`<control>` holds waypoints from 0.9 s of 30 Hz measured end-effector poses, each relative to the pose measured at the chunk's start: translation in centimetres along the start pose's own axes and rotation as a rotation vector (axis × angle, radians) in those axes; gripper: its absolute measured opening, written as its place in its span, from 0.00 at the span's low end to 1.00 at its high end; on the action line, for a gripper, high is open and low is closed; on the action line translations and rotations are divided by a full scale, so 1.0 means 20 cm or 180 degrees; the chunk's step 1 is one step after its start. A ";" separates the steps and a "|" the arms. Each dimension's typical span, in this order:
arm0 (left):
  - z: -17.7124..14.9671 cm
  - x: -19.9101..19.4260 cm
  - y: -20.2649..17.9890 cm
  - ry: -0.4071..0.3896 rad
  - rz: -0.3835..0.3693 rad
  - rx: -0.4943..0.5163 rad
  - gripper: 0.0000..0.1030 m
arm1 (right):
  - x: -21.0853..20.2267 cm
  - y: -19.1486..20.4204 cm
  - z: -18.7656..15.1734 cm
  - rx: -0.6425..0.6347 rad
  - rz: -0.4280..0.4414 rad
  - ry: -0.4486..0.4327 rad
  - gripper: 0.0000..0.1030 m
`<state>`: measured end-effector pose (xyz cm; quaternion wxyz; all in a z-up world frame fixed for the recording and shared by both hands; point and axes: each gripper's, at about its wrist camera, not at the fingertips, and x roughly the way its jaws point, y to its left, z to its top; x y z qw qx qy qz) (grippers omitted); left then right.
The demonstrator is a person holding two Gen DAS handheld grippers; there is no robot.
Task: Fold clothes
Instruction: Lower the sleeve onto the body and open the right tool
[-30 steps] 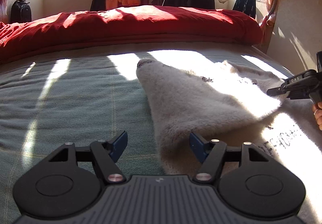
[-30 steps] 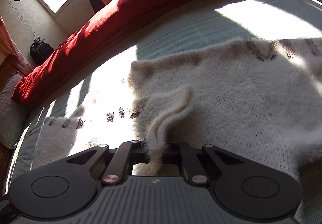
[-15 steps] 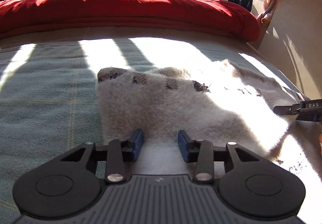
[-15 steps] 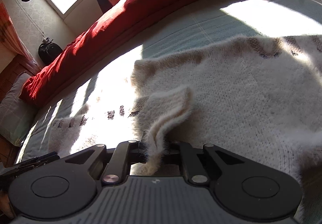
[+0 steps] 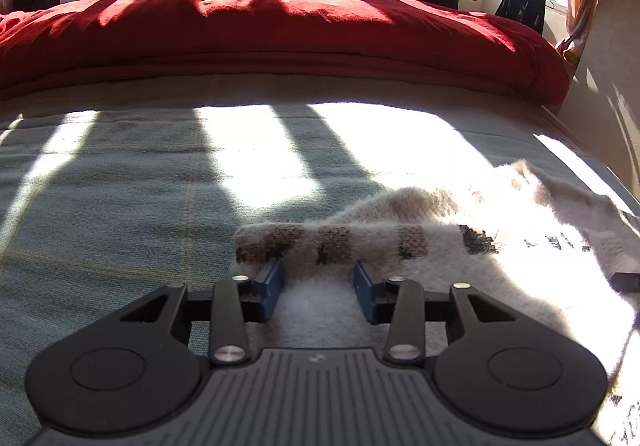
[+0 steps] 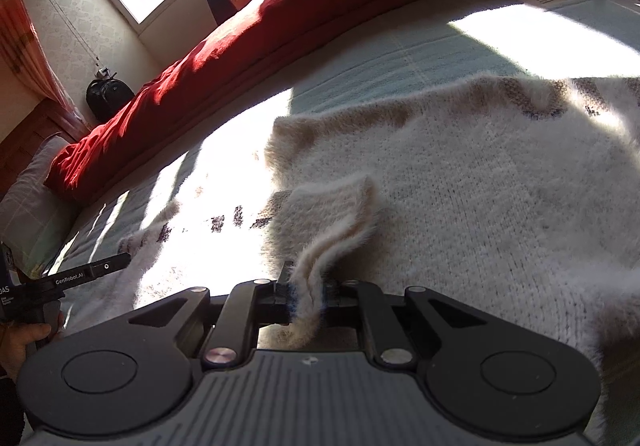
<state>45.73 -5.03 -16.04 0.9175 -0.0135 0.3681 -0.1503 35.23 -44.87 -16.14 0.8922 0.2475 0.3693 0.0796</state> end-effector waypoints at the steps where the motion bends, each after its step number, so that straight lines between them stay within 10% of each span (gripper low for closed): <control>1: 0.01 -0.01 -0.01 0.0020 0.0011 0.0019 0.40 | 0.00 0.00 0.00 -0.0018 -0.0008 -0.0003 0.11; 12: -0.23 -0.44 -0.17 0.0051 -0.0387 0.0793 0.41 | -0.18 0.17 0.02 -0.0291 -0.0068 -0.0171 0.35; 23: -0.30 -0.46 -0.13 0.0024 -0.0429 0.0638 0.42 | -0.21 0.58 0.08 -0.1001 -0.0385 -0.0536 0.35; 27: -0.35 -0.44 -0.13 -0.0008 -0.0416 0.0582 0.43 | -0.10 0.67 0.08 -0.0915 0.0190 -0.0252 0.35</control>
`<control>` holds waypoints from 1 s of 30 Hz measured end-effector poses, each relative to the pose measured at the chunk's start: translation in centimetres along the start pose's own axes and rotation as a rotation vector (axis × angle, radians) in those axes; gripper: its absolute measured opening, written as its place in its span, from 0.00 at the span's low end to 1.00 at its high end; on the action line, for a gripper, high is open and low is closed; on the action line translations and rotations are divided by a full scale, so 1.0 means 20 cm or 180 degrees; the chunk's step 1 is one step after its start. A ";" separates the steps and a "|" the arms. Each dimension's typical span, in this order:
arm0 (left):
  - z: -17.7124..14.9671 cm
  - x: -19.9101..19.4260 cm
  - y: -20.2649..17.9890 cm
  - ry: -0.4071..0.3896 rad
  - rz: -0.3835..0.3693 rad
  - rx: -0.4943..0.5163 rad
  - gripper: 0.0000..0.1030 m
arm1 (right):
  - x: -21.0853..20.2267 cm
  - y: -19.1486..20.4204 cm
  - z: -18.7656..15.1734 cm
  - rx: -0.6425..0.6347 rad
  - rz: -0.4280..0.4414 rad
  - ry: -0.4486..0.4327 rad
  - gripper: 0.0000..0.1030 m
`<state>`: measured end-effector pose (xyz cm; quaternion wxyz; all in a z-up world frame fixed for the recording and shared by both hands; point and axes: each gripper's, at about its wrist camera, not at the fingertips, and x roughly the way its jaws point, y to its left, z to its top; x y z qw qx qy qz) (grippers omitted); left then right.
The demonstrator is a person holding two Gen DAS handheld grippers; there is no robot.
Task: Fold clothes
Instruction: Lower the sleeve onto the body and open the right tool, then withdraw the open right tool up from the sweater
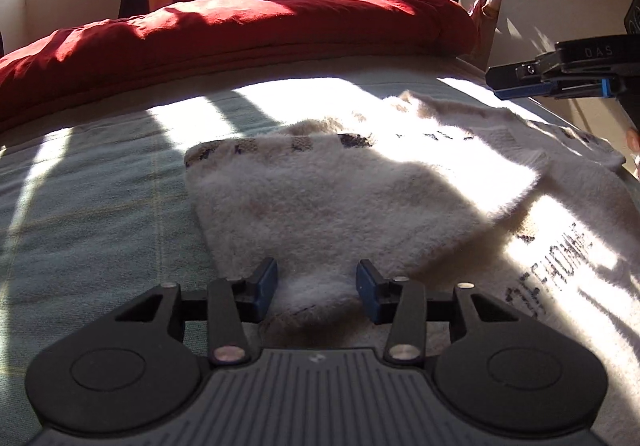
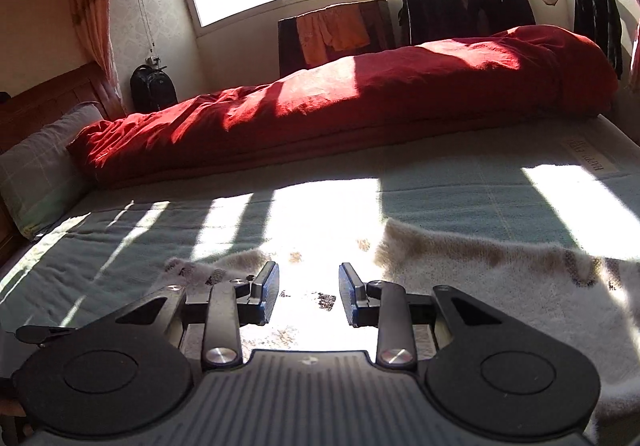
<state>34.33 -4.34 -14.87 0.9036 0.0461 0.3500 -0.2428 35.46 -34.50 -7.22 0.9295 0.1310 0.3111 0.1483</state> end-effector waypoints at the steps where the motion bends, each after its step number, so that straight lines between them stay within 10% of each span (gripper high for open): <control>1: 0.00 0.00 0.00 0.0005 -0.0004 -0.0032 0.44 | 0.07 0.03 -0.01 0.0043 0.0188 0.0133 0.35; 7: 0.00 0.00 -0.01 0.0060 0.0024 0.0018 0.45 | 0.44 -0.02 -0.12 0.0690 0.0752 0.0876 0.35; 9: 0.00 0.00 -0.01 0.0062 0.0026 0.0039 0.45 | 0.44 -0.14 -0.15 0.0983 0.0650 0.0918 0.20; 14: -0.01 0.00 0.01 0.0034 -0.0009 -0.0010 0.45 | 0.19 -0.49 -0.14 0.1329 0.0048 0.0647 0.16; 17: -0.01 0.01 0.01 0.0041 -0.0002 -0.0025 0.45 | 0.12 -0.51 -0.10 0.1240 -0.0177 0.0625 0.18; 19: 0.00 0.01 0.01 0.0067 0.0004 -0.0045 0.45 | 0.10 -0.46 -0.06 0.1104 -0.0223 0.0590 0.51; 21: 0.01 0.01 0.01 0.0089 0.0003 -0.0074 0.45 | 0.14 -0.35 -0.01 0.0898 -0.0058 0.0511 0.59; 27: 0.02 0.02 0.02 0.0149 0.0006 -0.0153 0.45 | 0.43 -0.18 -0.01 0.0606 -0.0049 0.0876 0.58; 30: 0.03 0.02 0.01 0.0176 0.0050 -0.0173 0.46 | 0.36 -0.27 -0.02 0.0613 -0.0218 0.0860 0.38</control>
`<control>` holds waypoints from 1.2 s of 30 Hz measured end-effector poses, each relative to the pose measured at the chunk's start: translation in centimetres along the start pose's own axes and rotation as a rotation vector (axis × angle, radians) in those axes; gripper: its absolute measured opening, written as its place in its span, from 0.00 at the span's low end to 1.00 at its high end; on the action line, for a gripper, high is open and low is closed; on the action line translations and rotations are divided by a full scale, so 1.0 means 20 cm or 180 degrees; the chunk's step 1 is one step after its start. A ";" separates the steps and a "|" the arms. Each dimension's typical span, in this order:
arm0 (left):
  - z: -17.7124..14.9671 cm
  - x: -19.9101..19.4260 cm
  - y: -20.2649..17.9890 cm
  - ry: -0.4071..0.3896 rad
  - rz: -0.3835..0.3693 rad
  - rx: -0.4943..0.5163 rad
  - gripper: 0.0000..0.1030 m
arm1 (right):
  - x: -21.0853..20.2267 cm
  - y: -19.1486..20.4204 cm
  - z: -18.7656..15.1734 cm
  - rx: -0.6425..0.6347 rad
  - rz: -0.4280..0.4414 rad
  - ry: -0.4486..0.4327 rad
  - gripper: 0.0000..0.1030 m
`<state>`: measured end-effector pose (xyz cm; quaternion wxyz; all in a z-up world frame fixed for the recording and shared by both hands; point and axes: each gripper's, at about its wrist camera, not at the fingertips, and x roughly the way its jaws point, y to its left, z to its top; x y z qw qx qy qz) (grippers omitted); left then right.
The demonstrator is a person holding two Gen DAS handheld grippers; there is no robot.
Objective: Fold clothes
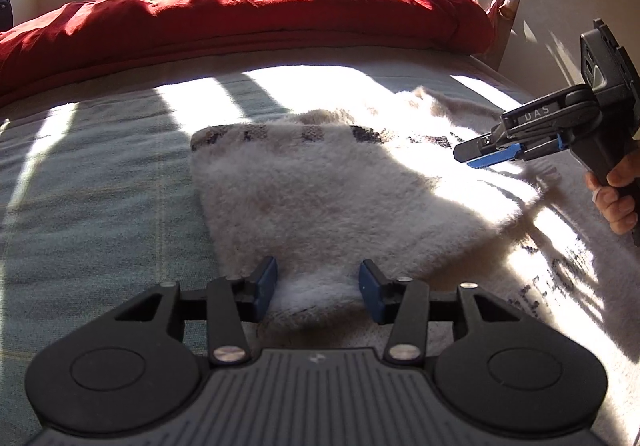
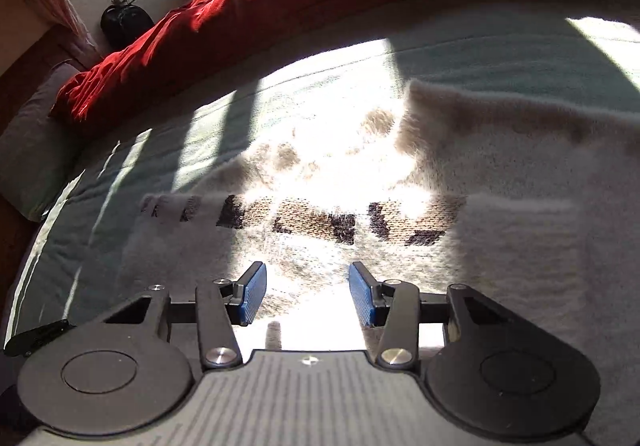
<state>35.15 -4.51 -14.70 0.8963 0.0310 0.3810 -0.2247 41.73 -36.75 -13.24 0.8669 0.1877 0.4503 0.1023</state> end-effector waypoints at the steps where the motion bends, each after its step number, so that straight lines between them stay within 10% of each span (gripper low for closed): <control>1: 0.01 0.00 0.00 0.0012 0.0024 -0.0019 0.46 | -0.05 -0.03 0.00 0.0021 -0.0110 -0.0044 0.38; 12: 0.07 -0.16 -0.25 -0.0028 0.0030 -0.0080 0.45 | -0.92 -0.38 -0.11 0.0153 -0.0091 -0.0794 0.63; 22: -0.01 -0.10 -0.76 0.0234 -0.0361 0.0396 0.48 | -0.68 -0.56 -0.35 0.0540 -0.0089 -0.0369 0.62; 27: -0.07 -0.03 -0.87 0.0379 -0.0356 0.0467 0.48 | -0.63 -0.68 -0.43 0.0534 -0.0249 -0.0287 0.28; 31: -0.08 -0.10 -0.94 0.0289 -0.0489 0.0467 0.50 | -0.78 -0.58 -0.47 0.0508 -0.0092 -0.0460 0.53; 36: -0.16 -0.13 -0.97 0.0421 -0.0489 0.0300 0.56 | -0.74 -0.57 -0.61 0.0536 -0.0262 -0.0241 0.51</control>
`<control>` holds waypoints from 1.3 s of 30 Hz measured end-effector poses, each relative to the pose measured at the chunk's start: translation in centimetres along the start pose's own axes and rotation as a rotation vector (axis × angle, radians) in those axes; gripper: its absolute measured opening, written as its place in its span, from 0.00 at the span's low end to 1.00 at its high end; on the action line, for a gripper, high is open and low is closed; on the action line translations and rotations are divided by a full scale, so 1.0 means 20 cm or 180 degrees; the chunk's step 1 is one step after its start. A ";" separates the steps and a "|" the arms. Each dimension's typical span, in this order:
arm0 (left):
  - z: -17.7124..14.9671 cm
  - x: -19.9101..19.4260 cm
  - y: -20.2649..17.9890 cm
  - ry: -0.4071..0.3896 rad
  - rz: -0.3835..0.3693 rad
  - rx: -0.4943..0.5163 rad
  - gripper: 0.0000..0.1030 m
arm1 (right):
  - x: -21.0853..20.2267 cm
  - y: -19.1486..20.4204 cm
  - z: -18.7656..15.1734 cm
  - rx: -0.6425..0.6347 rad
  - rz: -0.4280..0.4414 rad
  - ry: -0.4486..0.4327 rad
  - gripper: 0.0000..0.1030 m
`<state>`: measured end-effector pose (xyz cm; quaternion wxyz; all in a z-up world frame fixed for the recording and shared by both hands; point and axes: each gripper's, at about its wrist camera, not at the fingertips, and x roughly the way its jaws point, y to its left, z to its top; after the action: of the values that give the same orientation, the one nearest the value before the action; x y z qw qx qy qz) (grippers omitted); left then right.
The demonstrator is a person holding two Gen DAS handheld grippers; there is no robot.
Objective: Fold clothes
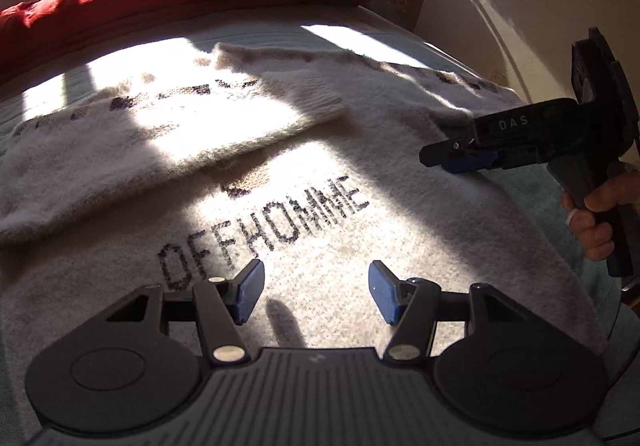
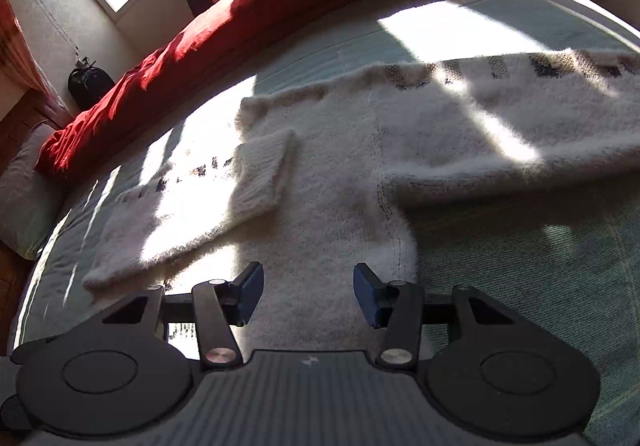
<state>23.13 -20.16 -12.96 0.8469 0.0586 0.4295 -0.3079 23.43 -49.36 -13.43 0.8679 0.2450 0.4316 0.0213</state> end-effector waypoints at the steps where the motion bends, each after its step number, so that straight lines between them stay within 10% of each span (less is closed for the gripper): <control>1: -0.04 0.00 0.00 0.0054 0.0046 -0.0039 0.56 | -0.01 -0.03 -0.05 0.0045 -0.0037 -0.0050 0.39; 9: -0.21 -0.18 -0.04 0.0056 0.0182 -0.0256 0.59 | -0.24 -0.01 -0.25 0.0222 -0.0209 -0.0209 0.42; 20: -0.33 -0.17 -0.04 -0.0099 0.0791 -0.0348 0.68 | -0.10 0.32 -0.44 -0.0805 -0.0814 -0.0318 0.64; 31: -0.67 -0.43 -0.12 -0.0363 0.0918 -0.0647 0.73 | -0.30 0.29 -0.84 -0.0680 -0.0820 -0.0440 0.99; 39: -0.70 -0.49 -0.12 -0.0593 0.0968 -0.0633 0.73 | -0.29 0.29 -0.97 -0.0791 -0.0786 -0.0690 1.00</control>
<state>7.90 -12.39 -13.84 0.9213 0.0101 0.3639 -0.1366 6.06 -37.76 -16.37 0.9289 0.0821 0.3564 -0.0586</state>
